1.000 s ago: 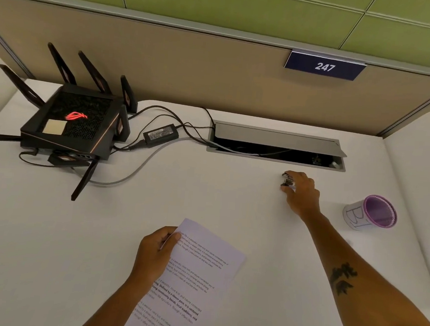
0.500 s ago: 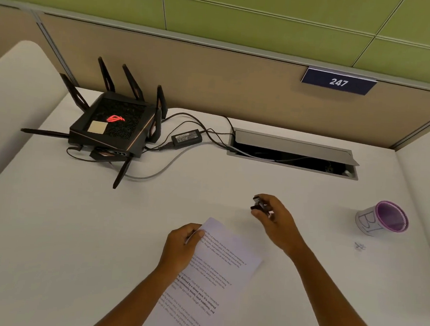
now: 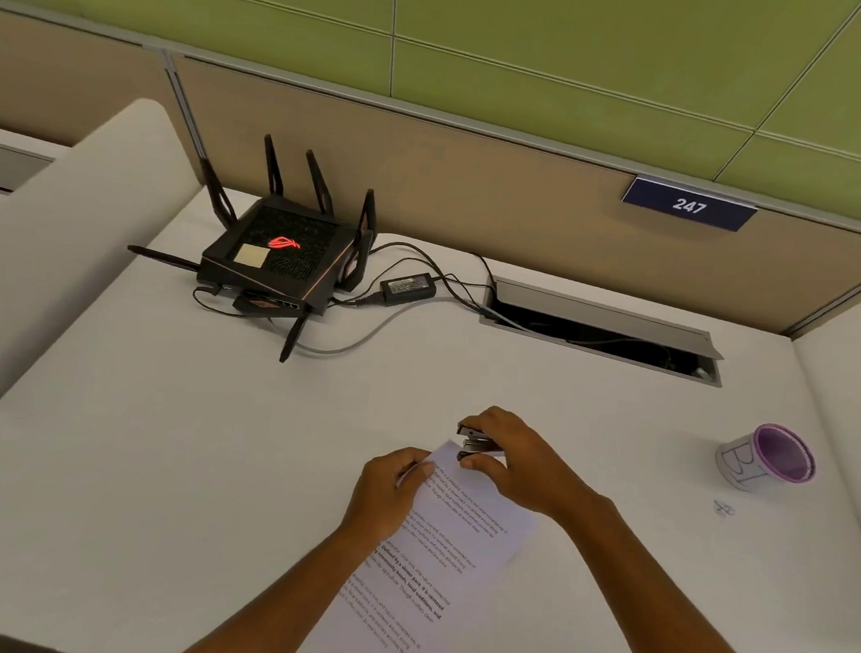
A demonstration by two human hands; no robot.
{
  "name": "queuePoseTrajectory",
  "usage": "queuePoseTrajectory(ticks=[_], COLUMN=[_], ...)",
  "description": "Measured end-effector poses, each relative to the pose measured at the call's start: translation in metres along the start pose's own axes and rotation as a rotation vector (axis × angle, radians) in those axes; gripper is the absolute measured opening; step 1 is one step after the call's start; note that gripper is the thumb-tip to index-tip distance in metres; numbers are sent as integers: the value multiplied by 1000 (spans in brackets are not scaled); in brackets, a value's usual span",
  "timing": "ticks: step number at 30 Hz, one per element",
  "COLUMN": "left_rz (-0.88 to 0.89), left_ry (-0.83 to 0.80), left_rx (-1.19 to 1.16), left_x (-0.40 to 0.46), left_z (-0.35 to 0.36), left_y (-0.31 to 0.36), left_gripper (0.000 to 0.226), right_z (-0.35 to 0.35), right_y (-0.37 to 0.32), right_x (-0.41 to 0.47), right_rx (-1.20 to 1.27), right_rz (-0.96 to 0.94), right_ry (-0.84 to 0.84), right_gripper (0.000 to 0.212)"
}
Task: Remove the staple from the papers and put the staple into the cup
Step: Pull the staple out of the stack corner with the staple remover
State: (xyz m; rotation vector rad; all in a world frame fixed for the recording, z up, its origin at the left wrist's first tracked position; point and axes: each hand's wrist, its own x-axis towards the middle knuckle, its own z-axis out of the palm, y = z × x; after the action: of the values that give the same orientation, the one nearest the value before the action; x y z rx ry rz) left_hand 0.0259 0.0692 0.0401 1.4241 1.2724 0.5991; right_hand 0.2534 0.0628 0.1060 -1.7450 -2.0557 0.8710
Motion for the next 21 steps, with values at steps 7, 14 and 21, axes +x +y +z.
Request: queuePoseTrajectory(ticks=[7,14,21], left_rz=[23,44,86], left_ry=[-2,-3,-15], left_rx=[50,52,68], left_x=[-4,-5,-4], left_z=[-3,-7,-10], left_y=[-9,-10,-8], left_gripper=[24,23,24], right_z=[-4,-5,-4], right_y=[-19,-32,-45], right_x=[3,3,7], right_rx=[-131,-210,-304], right_rz=[-55,-69,-90], right_ry=[-72,-122,-153], right_gripper=[42,40,41])
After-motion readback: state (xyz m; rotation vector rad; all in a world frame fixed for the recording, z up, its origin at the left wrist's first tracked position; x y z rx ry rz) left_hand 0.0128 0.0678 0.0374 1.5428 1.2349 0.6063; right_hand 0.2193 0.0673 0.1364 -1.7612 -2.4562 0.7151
